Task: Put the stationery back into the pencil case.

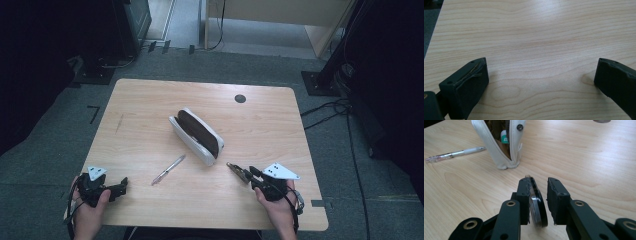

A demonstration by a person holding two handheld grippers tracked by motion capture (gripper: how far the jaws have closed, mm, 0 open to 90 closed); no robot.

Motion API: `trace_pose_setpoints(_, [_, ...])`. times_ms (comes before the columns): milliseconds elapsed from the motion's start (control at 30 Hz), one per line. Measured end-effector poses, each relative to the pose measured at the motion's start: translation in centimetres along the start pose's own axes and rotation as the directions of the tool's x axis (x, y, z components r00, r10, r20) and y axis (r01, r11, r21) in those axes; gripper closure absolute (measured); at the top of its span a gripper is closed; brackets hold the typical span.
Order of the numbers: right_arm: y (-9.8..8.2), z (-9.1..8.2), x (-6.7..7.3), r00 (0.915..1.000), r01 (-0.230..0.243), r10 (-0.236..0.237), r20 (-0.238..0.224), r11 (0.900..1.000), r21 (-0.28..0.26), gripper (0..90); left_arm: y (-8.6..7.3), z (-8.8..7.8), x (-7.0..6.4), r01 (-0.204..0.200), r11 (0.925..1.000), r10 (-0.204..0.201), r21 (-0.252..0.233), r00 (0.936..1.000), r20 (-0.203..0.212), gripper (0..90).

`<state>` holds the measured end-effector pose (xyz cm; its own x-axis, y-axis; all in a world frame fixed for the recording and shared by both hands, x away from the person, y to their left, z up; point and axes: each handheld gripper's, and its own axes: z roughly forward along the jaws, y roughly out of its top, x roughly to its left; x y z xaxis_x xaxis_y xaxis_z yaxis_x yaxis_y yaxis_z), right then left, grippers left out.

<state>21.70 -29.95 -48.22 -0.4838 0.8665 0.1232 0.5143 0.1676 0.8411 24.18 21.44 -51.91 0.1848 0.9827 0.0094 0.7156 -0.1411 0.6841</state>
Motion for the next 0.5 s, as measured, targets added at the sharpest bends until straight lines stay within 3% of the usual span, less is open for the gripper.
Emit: trace_pose_setpoints(500, [-1.8,0.5,-0.2,1.0000,-0.009,0.009,-0.003,0.998,0.060,68.9,0.0,0.0,0.0,0.000,1.0000,0.000,0.000,1.0000,0.000,0.0])
